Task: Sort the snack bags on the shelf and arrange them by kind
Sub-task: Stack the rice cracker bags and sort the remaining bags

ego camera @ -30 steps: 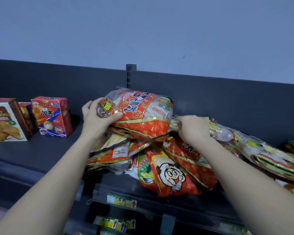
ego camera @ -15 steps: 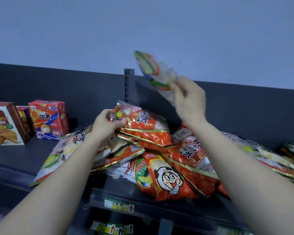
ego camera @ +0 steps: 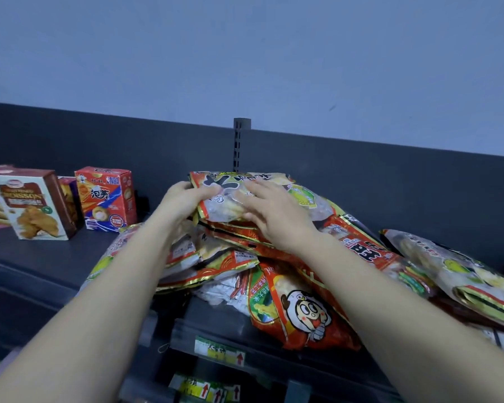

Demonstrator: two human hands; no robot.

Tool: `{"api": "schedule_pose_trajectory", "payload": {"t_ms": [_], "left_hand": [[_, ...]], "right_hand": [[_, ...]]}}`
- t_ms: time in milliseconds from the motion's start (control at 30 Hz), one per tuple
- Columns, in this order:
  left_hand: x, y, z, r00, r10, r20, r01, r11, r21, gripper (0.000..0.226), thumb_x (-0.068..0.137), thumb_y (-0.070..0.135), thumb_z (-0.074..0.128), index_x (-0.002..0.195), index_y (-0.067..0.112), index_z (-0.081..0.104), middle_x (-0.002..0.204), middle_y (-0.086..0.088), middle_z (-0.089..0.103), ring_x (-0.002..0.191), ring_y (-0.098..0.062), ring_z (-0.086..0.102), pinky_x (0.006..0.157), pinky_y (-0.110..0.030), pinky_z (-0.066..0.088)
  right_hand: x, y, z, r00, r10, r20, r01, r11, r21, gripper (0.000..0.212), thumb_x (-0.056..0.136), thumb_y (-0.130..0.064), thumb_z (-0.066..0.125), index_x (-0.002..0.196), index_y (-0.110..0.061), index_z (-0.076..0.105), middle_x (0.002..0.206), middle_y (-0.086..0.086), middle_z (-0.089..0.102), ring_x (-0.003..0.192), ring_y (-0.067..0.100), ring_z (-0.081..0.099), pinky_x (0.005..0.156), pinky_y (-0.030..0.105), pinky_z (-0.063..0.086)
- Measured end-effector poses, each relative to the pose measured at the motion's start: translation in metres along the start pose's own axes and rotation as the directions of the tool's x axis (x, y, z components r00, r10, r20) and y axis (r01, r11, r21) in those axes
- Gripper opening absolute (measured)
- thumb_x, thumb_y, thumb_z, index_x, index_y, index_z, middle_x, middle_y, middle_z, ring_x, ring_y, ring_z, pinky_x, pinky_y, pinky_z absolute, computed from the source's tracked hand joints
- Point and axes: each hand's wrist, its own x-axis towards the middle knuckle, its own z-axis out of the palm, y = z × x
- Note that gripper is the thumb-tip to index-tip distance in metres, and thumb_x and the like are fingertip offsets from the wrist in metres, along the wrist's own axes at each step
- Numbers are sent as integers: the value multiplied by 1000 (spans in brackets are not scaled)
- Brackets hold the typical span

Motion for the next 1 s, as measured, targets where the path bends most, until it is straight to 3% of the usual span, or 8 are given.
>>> {"api": "schedule_pose_trajectory", "payload": {"t_ms": [200, 300, 433, 567, 667, 767, 900, 1000], "left_hand": [[14, 1, -9, 949, -7, -316, -88, 955, -284, 36, 78, -13, 64, 106, 9, 60, 100, -11, 68, 80, -24, 67, 65, -35, 58], [18, -1, -30, 895, -3, -445, -178, 915, -363, 43, 79, -14, 61, 108, 17, 55, 101, -5, 63, 74, -14, 62, 44, -20, 49], [32, -17, -58, 836, -40, -548, -231, 880, -416, 63, 80, -20, 53, 123, 27, 54, 118, -4, 58, 92, -21, 64, 58, -27, 55], [34, -45, -66, 784, -100, -612, -203, 891, -406, 68, 84, -15, 38, 139, 23, 50, 133, 0, 54, 109, -21, 60, 87, -33, 55], [32, -61, -62, 796, -209, -568, -35, 921, -387, 53, 86, -9, 40, 128, 18, 58, 126, -5, 56, 101, -23, 59, 80, -31, 55], [37, -69, -56, 834, -202, -513, 105, 972, -212, 49, 77, 15, 52, 122, 34, 61, 133, -9, 51, 108, -31, 59, 92, -43, 53], [27, -57, -40, 843, -159, -514, 219, 974, 58, 46, 85, 37, 58, 131, 40, 51, 142, -15, 27, 129, -37, 31, 110, -43, 32], [27, -57, -33, 815, -127, -566, 267, 948, 172, 81, 83, 42, 66, 149, 40, 20, 151, -21, 13, 137, -39, 19, 114, -49, 22]], "right_hand": [[-18, 0, 6, 912, 406, -56, -409, 904, -119, 136, 59, -75, 71, 155, -21, -9, 162, 8, -12, 150, 25, -11, 120, 48, -1], [-25, 10, 10, 806, 581, 115, -585, 811, 1, 150, 50, -77, 75, 149, -24, -25, 161, 9, -19, 150, 26, -10, 119, 57, 7], [-28, 18, 15, 755, 556, 347, -623, 774, 115, 154, 44, -76, 79, 147, -33, -27, 161, 7, -19, 150, 30, -1, 116, 58, 22], [-28, 21, 9, 755, 479, 448, -501, 862, -78, 119, 64, -65, 76, 154, -35, 3, 163, 8, 8, 148, 30, 17, 115, 48, 29], [-27, 22, 3, 814, 551, 183, -542, 834, -101, 56, 87, -42, 64, 140, -39, 45, 139, 1, 55, 125, 26, 52, 94, 36, 47], [-24, 23, -6, 736, 677, 24, -677, 736, -7, 23, 92, -26, 58, 112, -30, 68, 112, 4, 69, 105, 32, 62, 71, 32, 45], [-25, 24, -20, 667, 731, -143, -733, 679, 51, 15, 90, -14, 54, 91, -18, 69, 96, 12, 70, 90, 38, 61, 63, 31, 36], [-35, 26, -30, 682, 677, -277, -710, 703, -30, 23, 88, -9, 53, 100, -19, 69, 100, 11, 70, 92, 38, 61, 65, 34, 40]]}}
